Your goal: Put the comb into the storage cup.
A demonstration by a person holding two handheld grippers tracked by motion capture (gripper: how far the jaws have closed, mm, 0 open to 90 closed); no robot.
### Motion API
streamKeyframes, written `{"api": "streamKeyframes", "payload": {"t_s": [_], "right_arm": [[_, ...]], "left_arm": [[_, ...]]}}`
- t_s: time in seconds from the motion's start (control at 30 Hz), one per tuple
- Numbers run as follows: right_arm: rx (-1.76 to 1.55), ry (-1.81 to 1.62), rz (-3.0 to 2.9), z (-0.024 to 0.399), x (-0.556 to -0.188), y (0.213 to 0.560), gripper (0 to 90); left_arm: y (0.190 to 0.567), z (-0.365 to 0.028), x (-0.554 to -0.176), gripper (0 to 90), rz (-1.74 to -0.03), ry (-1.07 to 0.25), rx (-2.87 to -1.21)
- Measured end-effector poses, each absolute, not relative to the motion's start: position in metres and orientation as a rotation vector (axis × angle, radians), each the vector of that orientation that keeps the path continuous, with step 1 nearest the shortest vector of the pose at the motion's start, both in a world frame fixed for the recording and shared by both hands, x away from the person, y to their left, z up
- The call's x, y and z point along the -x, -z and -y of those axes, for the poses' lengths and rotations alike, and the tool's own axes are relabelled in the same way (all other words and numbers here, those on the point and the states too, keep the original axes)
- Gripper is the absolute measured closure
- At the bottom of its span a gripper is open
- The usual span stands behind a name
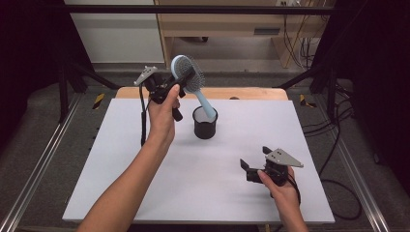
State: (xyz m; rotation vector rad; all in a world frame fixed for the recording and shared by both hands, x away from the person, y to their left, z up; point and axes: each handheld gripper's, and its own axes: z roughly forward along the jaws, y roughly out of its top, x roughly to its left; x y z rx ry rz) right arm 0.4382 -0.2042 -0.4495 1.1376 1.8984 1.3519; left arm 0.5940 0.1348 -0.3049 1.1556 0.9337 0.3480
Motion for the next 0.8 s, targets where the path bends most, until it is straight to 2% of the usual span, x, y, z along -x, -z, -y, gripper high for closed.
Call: {"api": "streamKeyframes", "payload": {"t_s": [0.8], "right_arm": [[-1.137, -1.355, -1.893, 0.2054, -0.4378, 0.4492, 4.8]], "left_arm": [[0.3054, -0.1378, -0.6036, 50.9, -0.968, -0.367, -1.084]]}}
